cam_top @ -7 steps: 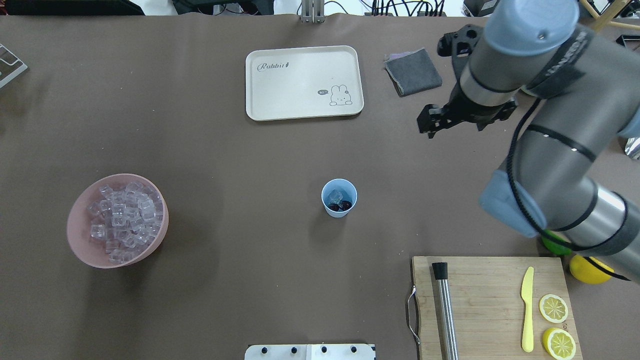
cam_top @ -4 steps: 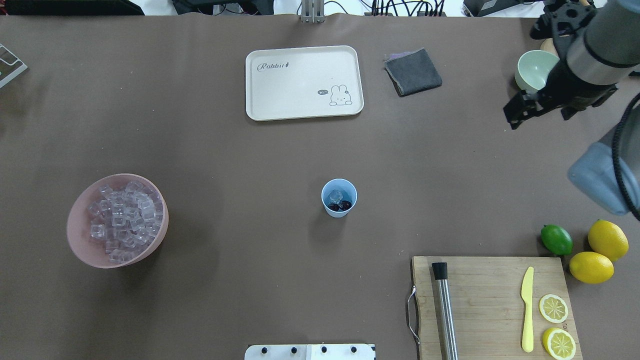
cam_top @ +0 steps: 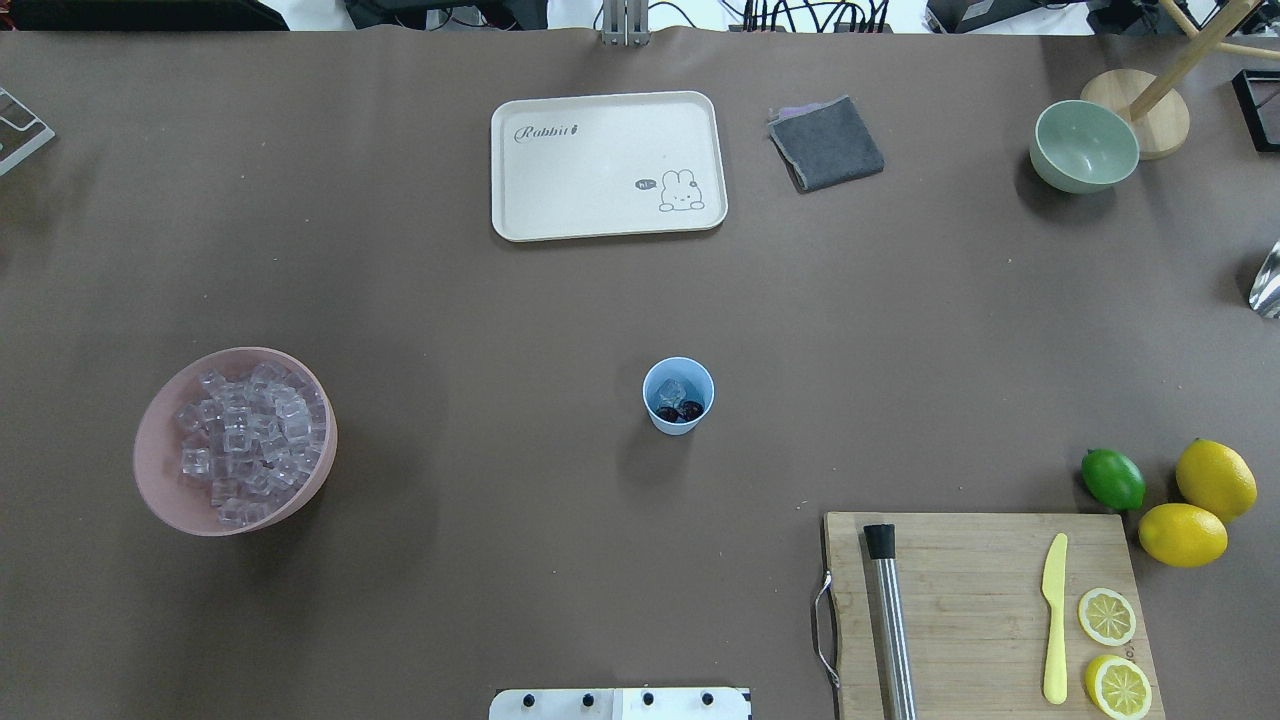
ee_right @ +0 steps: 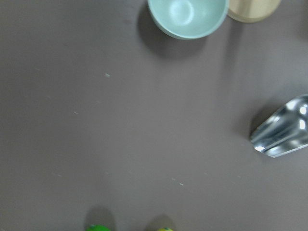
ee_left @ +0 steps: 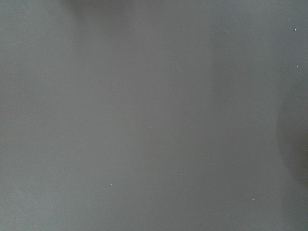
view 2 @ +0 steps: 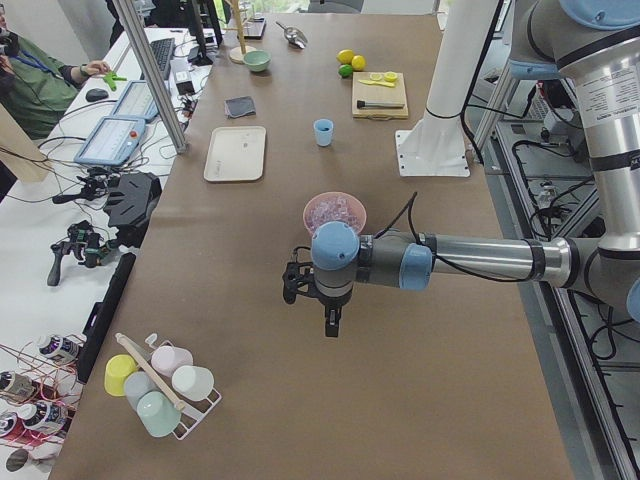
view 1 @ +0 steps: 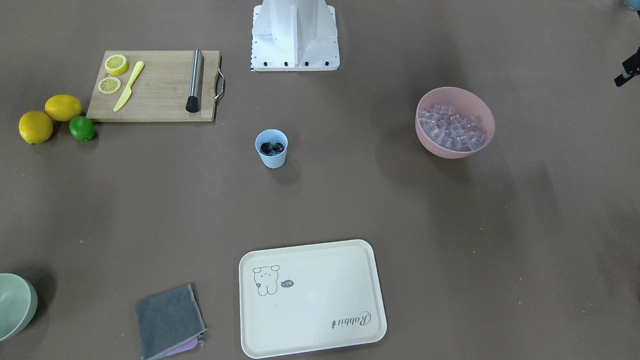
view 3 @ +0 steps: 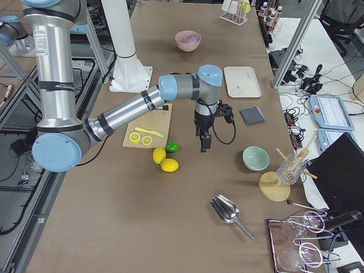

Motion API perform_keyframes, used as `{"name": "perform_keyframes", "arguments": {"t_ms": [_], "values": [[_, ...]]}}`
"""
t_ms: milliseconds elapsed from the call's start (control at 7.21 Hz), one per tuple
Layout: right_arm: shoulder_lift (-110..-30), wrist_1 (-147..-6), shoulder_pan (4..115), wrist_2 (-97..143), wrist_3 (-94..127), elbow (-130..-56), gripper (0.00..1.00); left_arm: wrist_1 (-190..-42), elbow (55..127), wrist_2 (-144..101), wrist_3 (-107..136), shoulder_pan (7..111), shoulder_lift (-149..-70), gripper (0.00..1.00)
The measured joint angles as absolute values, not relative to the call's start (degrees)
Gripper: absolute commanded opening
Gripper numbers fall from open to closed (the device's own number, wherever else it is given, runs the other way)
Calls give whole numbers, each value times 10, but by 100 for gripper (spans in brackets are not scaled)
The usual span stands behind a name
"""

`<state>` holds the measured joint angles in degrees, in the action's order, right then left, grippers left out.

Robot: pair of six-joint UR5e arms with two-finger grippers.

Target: Put ice and cherries in cup

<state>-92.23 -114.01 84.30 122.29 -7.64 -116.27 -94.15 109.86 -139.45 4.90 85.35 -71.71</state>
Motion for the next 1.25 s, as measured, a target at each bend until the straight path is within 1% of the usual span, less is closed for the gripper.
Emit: {"name": "perform_keyframes", "arguments": {"t_ms": [139,278,416,694,972,1249], "values": [[-952,-1139,876,1224,-103,-1144,100,-942,1097,-1393,49,853,-716,99],[-965,-1137,898,1224,-112,-1114,100,-942,1094,-1393,49,853,-716,99],[-973,-1125,912,1225,-115,-1080,100,-943,1089,-1393,49,853,-715,99],[-984,-1091,922,1249,-114,-1035,100,-946,1085,-1393,49,853,-715,98],[-990,-1054,923,1292,-113,-1007,100,-947,1084,-1393,49,853,-715,98],[-990,-1023,924,1314,-113,-995,100,-950,1084,-1393,49,853,-715,98]]}}
